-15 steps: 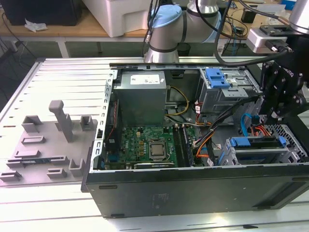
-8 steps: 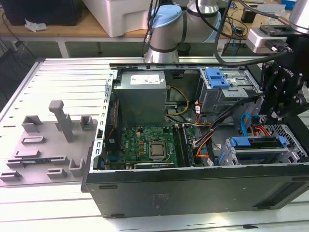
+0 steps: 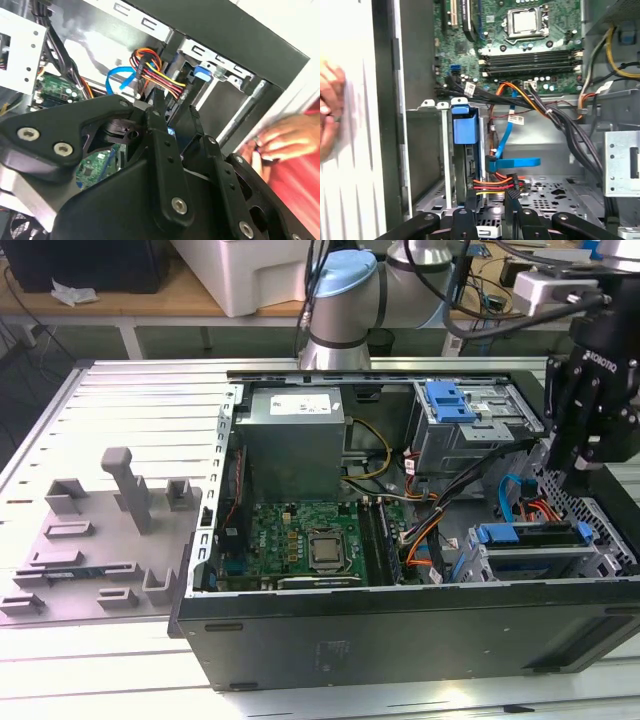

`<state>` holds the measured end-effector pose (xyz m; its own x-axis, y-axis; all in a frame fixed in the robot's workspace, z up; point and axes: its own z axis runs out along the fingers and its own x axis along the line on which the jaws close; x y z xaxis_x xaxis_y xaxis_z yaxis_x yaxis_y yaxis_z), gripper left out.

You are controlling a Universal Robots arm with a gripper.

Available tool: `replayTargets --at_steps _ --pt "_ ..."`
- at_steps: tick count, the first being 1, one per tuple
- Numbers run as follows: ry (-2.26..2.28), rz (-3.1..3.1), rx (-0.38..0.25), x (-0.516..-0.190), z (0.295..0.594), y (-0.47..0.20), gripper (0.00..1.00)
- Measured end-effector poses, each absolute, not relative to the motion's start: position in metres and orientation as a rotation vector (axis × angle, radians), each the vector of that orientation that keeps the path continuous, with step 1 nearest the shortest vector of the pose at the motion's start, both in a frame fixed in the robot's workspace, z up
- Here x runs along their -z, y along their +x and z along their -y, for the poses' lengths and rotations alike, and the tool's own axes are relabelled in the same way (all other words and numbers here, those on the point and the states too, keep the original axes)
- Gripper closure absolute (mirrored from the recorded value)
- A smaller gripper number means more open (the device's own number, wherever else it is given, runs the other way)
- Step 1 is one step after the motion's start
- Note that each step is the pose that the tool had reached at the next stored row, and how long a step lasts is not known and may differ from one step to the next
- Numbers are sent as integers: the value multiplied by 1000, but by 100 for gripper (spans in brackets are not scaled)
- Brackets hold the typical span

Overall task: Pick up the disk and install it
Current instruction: 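Insert the second disk wire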

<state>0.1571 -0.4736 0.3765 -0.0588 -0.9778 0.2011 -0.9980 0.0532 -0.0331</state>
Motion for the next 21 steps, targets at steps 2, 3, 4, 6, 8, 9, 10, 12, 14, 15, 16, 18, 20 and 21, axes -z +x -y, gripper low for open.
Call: replayTargets --at_steps 2,3,4,6,8,9,10,12,14,15,16,18,20,21 --pt "2055 2174 -268 -377 466 157 64" --pt "2051 2170 -276 -377 463 156 64" --pt "2048 2167 -281 -376 461 154 64" --pt "2047 2165 -285 -376 460 149 64" --pt "2046 2165 -287 -376 460 142 64" --pt "2046 2164 -287 -376 460 139 64" --pt "2045 2164 -288 -376 460 137 64" --pt "2044 2163 -291 -376 460 130 64" --pt "2043 2162 -296 -375 460 125 64" --pt "2044 2164 -299 -374 460 125 64" --pt "2044 2164 -300 -374 460 125 64" --pt "2044 2164 -301 -372 461 125 64" --pt "2043 2165 -301 -372 462 125 64" --pt "2043 2165 -301 -371 464 125 64"
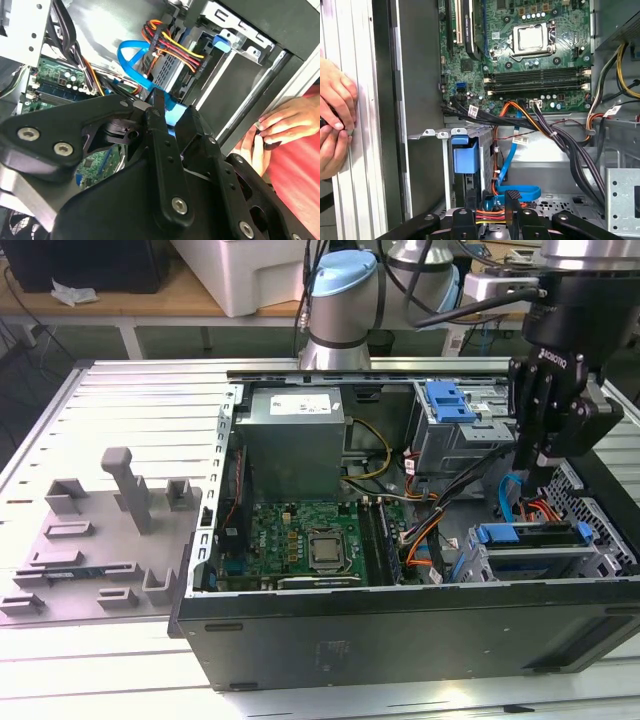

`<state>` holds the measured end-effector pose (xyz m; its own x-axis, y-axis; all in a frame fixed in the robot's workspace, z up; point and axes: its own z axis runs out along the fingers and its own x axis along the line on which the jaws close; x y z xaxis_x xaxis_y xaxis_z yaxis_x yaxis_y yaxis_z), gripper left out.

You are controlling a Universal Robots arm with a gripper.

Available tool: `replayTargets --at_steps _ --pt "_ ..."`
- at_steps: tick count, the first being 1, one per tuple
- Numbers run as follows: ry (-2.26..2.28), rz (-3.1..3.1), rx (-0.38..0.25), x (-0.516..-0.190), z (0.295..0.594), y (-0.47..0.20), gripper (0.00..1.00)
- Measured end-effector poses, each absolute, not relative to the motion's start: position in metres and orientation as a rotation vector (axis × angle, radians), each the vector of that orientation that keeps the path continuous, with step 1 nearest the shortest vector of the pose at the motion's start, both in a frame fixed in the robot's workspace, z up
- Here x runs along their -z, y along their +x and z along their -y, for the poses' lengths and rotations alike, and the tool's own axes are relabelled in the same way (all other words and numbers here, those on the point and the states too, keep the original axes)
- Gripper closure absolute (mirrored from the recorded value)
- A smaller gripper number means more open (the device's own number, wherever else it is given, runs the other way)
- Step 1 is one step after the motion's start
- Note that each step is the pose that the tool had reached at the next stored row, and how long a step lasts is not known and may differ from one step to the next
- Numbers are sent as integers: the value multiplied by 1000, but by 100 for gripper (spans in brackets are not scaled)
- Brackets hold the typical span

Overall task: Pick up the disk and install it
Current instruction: 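Insert the second disk wire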

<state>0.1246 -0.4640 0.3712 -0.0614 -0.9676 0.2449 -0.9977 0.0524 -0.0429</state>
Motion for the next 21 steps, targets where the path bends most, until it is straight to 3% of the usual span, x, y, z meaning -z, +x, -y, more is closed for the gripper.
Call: replayTargets --at_steps 21 --pt "2029 2177 -300 -364 466 130 64"
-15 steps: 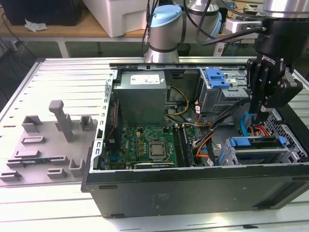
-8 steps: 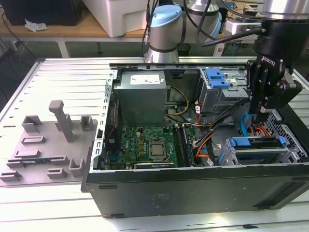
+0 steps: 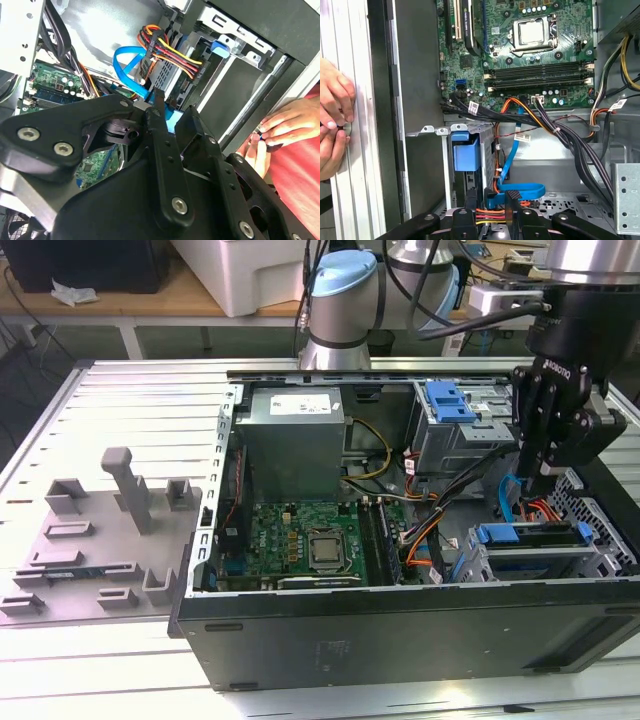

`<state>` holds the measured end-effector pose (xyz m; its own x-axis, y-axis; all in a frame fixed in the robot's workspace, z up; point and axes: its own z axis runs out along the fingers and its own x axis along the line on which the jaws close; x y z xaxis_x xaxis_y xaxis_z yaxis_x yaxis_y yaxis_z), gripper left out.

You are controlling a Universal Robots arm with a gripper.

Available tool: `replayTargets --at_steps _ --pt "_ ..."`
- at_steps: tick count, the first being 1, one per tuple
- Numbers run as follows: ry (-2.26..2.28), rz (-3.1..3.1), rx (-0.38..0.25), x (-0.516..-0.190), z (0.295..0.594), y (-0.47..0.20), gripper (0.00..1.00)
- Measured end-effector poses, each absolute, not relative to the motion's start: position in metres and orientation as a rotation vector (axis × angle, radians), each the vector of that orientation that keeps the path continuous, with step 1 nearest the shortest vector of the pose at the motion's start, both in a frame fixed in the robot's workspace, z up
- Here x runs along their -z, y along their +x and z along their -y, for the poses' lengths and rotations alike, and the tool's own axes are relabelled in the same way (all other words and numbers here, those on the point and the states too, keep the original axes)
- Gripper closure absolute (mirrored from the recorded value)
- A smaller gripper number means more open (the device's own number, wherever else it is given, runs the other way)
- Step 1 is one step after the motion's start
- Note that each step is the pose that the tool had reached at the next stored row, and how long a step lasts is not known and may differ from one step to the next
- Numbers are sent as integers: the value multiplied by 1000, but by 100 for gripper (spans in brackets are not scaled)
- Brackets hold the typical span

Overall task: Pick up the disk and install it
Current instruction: 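Insert the second disk wire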

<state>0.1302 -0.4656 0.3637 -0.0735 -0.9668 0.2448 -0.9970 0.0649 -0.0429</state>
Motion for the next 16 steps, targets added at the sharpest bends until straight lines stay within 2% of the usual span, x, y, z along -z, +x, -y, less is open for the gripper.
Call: replayTargets --at_steps 2,3,16 --pt "2028 2177 -300 -363 466 130 65" --pt "2028 2177 -300 -363 466 130 73" --pt "2033 2186 -316 -362 466 124 73"
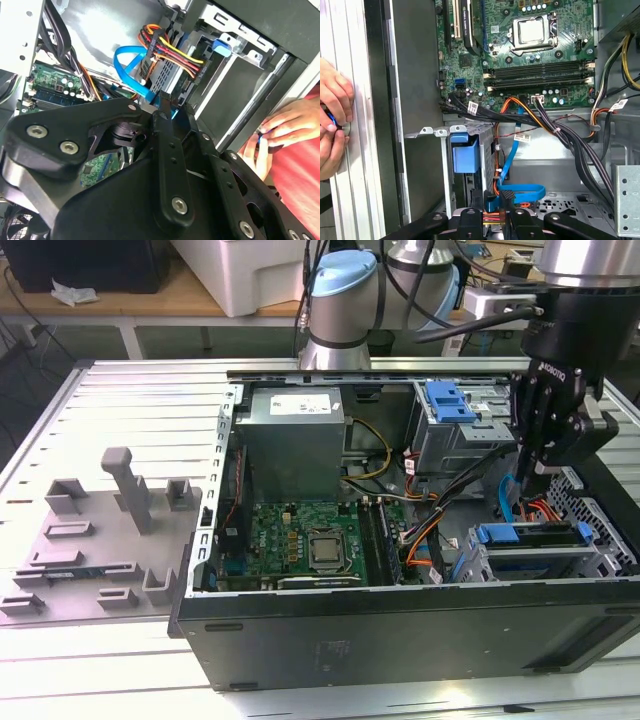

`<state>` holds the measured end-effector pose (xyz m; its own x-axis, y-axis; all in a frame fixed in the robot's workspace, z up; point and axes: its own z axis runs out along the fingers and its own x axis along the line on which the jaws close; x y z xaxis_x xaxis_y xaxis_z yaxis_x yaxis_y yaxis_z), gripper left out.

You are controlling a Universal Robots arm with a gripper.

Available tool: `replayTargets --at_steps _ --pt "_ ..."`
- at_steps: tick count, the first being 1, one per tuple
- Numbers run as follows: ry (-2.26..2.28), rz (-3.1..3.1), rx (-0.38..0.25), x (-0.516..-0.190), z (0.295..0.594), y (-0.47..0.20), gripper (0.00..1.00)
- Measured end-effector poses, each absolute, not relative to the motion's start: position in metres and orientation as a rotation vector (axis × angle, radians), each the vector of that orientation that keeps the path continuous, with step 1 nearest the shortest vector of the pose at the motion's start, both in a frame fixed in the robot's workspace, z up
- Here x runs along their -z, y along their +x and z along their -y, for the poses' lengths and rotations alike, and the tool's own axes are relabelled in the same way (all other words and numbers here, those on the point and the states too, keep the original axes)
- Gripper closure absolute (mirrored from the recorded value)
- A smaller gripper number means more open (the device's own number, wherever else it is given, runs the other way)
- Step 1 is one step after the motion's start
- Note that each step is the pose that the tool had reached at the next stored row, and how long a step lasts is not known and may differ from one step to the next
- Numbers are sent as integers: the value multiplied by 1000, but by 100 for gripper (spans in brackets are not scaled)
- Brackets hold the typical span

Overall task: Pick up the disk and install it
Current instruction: 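Insert the second disk wire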

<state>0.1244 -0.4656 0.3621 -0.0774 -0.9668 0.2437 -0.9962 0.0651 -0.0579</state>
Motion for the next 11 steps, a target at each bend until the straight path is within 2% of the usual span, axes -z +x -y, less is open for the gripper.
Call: replayTargets --at_steps 11 --pt "2031 2190 -320 -360 466 123 73"
